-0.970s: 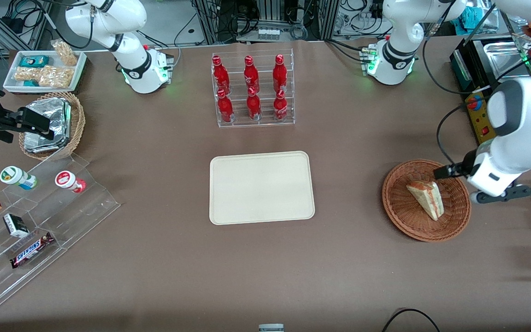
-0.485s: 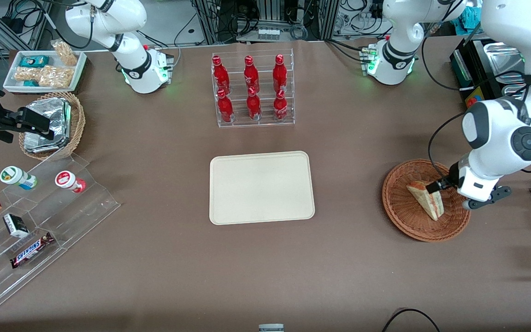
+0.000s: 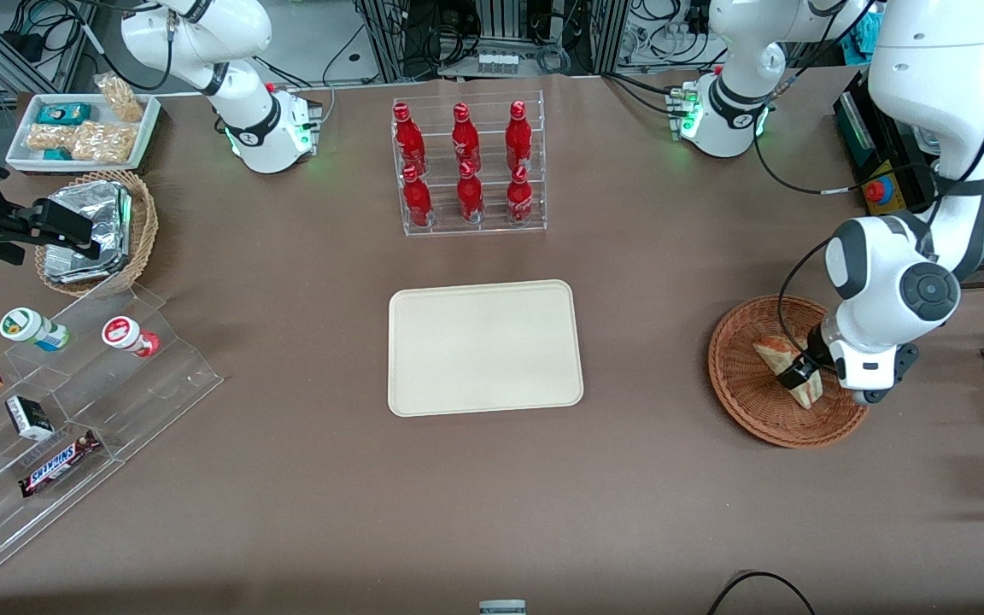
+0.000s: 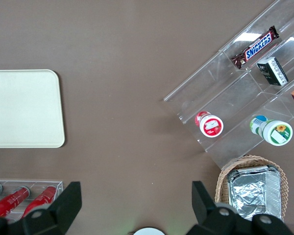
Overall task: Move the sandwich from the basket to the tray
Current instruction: 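Close the left gripper on the sandwich wedge and lift it, then carry the sandwich with the left gripper over to the beige tray, then lower the sandwich onto the tray and open the left gripper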
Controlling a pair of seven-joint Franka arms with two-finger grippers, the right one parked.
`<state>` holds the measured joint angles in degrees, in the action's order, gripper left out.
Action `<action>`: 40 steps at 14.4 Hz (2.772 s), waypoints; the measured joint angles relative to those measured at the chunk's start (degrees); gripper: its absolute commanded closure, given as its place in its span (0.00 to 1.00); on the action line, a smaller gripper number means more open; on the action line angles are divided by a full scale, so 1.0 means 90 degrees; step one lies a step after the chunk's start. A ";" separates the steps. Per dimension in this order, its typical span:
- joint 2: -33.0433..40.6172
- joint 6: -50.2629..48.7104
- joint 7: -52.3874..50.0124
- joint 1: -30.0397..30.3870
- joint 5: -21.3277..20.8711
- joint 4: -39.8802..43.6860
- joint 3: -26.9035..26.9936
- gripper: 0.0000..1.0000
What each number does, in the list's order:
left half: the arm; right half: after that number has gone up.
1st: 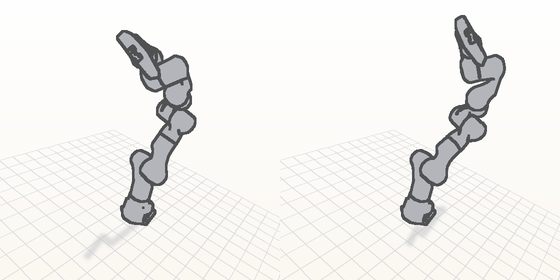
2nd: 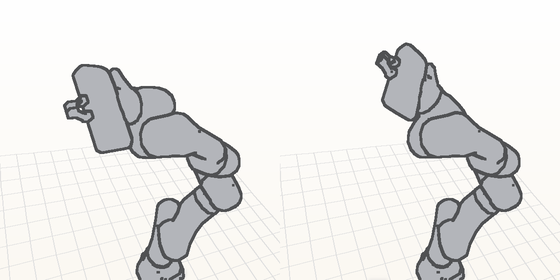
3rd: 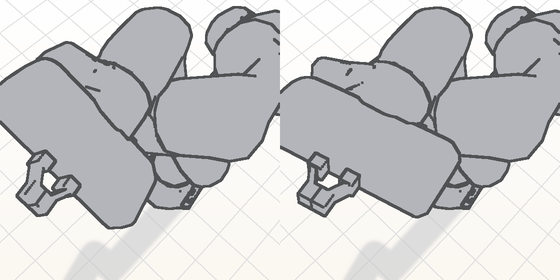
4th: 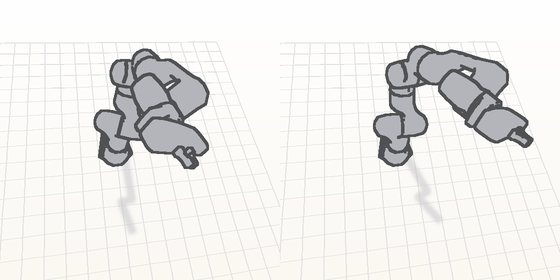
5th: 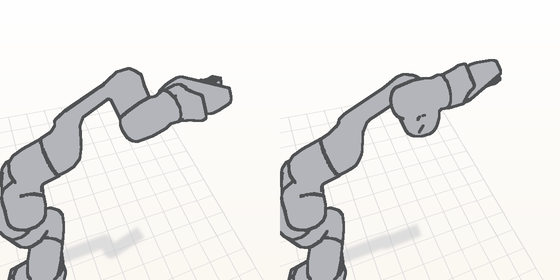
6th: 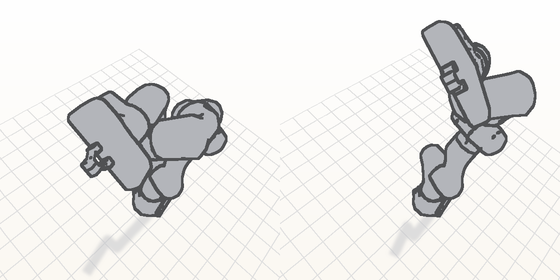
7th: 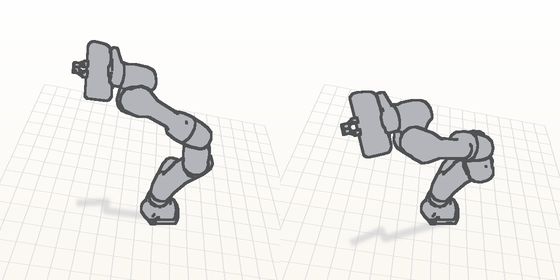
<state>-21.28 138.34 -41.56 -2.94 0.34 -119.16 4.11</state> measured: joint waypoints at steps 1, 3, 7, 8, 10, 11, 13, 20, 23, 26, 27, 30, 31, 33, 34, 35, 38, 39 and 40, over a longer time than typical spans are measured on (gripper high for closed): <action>-0.0014 -0.0002 0.0007 -0.0004 -0.0005 -0.0024 -0.0003 0.89; 0.0028 -0.0182 0.0180 -0.0061 -0.0020 -0.0059 -0.0008 0.93; 0.0492 -0.1556 0.0984 -0.0193 -0.0020 0.0322 -0.0053 0.99; 0.0568 -0.1913 0.1220 -0.0295 -0.0020 0.0584 -0.0088 0.98; 0.0523 -0.2519 0.1761 -0.0619 -0.0018 0.1193 -0.0156 0.99; 0.0438 -0.2728 0.1937 -0.0793 -0.0014 0.1460 -0.0197 1.00; 0.0196 -0.2876 0.2082 -0.1145 0.0006 0.1817 -0.0289 1.00; -0.1199 -0.2359 0.0969 -0.2318 0.0466 0.3087 -0.1259 1.00; -0.1783 -0.2026 0.0116 -0.3094 0.0466 0.3694 -0.1266 1.00; -0.2344 -0.2007 -0.0452 -0.3627 0.0465 0.4346 -0.1258 1.00; -0.2534 -0.2007 -0.0535 -0.3751 0.0465 0.4564 -0.1256 1.00; -0.2946 -0.2009 -0.0628 -0.3960 0.0465 0.4952 -0.1253 0.98; -0.3032 -0.2009 -0.0645 -0.3990 0.0465 0.4986 -0.1253 0.94; -0.3177 -0.1982 -0.0660 -0.4001 0.0466 0.5015 -0.1252 0.14; -0.3207 -0.1928 -0.0682 -0.4000 0.0475 0.5028 -0.1253 0.00; -0.3207 -0.1908 -0.0728 -0.4001 0.0478 0.5044 -0.1254 0.00; -0.3183 -0.1903 -0.0786 -0.4009 0.0475 0.5140 -0.1254 0.00; -0.3121 -0.1913 -0.0787 -0.4020 0.0474 0.5162 -0.1255 0.00; -0.3000 -0.1988 -0.0789 -0.4025 0.0474 0.5167 -0.1255 0.00</action>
<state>-48.28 120.45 -48.66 -39.17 4.61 -72.66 -7.18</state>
